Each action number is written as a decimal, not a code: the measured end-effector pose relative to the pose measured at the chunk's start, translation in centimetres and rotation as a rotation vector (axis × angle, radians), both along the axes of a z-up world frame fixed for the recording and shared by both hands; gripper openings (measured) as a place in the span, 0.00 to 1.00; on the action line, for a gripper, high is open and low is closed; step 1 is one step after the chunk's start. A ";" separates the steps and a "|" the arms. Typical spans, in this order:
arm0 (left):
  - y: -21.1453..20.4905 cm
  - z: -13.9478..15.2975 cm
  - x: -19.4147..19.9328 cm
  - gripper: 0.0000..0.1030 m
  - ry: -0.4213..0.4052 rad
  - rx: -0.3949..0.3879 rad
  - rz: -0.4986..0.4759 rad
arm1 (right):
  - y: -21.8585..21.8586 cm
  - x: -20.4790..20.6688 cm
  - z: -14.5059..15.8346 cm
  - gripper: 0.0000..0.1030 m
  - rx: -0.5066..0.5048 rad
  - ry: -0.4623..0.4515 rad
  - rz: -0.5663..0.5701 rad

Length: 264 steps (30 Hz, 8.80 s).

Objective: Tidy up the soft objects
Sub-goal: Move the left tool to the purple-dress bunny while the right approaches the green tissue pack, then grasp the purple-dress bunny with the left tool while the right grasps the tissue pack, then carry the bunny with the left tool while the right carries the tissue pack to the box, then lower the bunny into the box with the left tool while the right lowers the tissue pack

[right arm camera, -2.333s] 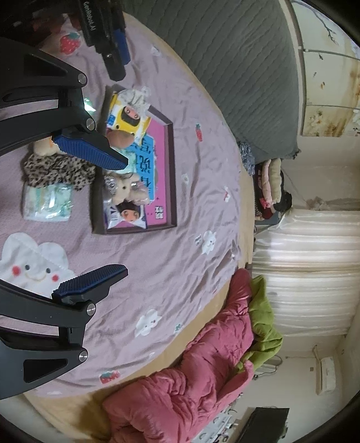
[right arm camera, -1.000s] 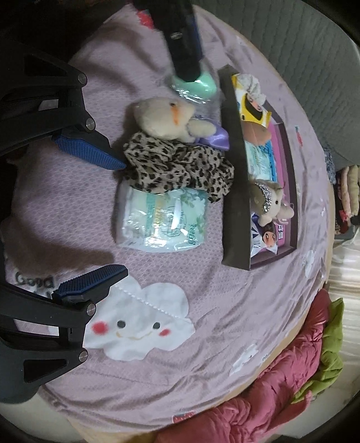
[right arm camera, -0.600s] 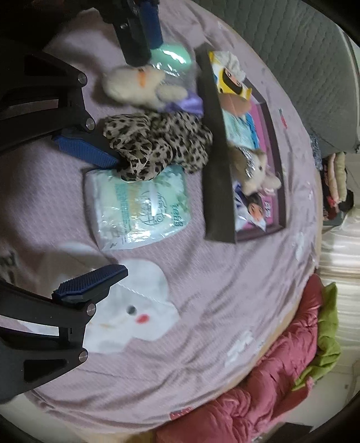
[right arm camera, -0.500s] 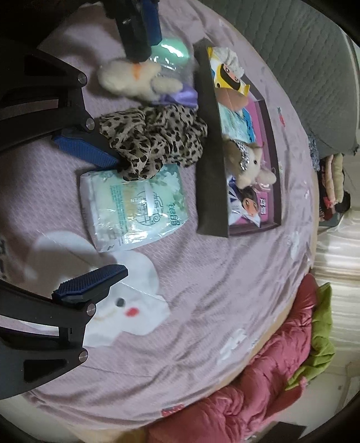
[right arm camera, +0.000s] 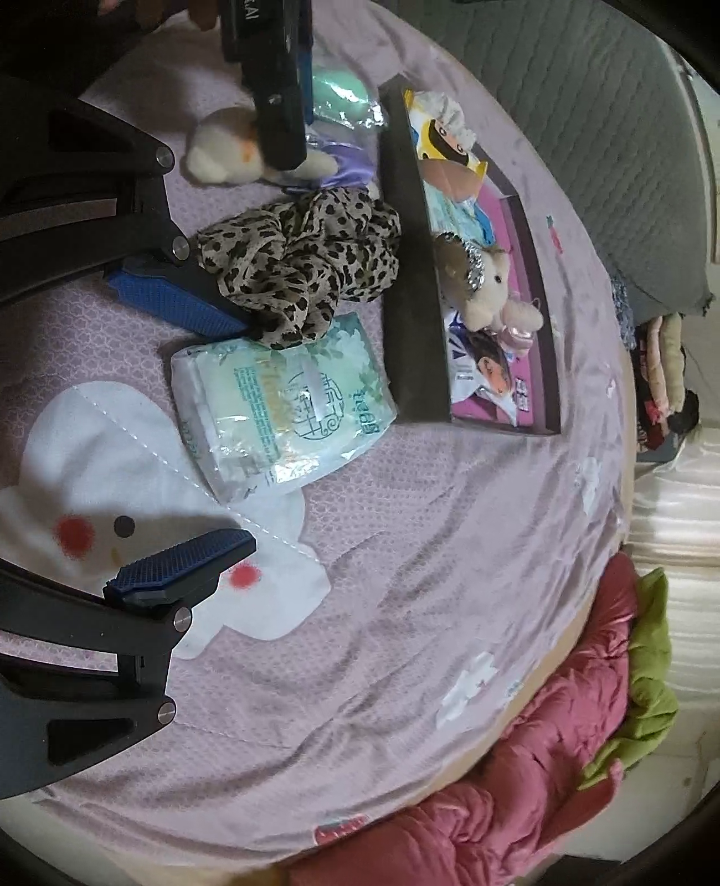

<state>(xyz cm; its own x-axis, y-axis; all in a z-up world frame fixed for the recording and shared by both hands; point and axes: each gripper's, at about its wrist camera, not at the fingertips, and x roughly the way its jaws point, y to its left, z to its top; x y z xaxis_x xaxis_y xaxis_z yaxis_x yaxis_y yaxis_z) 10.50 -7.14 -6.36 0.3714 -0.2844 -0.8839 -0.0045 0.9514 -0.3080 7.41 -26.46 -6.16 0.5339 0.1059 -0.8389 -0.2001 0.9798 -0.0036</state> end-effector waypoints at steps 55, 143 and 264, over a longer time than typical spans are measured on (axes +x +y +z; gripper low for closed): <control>-0.6 -0.7 -0.3 0.68 0.053 -0.029 -0.027 | 2.1 1.3 -0.5 0.66 -0.238 0.160 0.265; 17.3 8.0 3.6 0.46 -0.308 -0.153 0.227 | 12.5 5.6 12.8 0.45 0.057 -0.177 0.095; 11.9 1.9 7.2 0.53 -0.153 -0.102 0.052 | 14.3 7.3 7.5 0.66 0.002 -0.039 0.090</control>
<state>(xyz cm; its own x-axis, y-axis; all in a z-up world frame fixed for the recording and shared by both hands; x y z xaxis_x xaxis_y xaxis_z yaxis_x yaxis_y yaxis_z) 17.66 4.78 -4.41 0.5156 -0.3469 -0.7834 0.0017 0.9148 -0.4040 14.67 -12.16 1.30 0.5545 0.1566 -0.8174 -0.2874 0.9577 -0.0115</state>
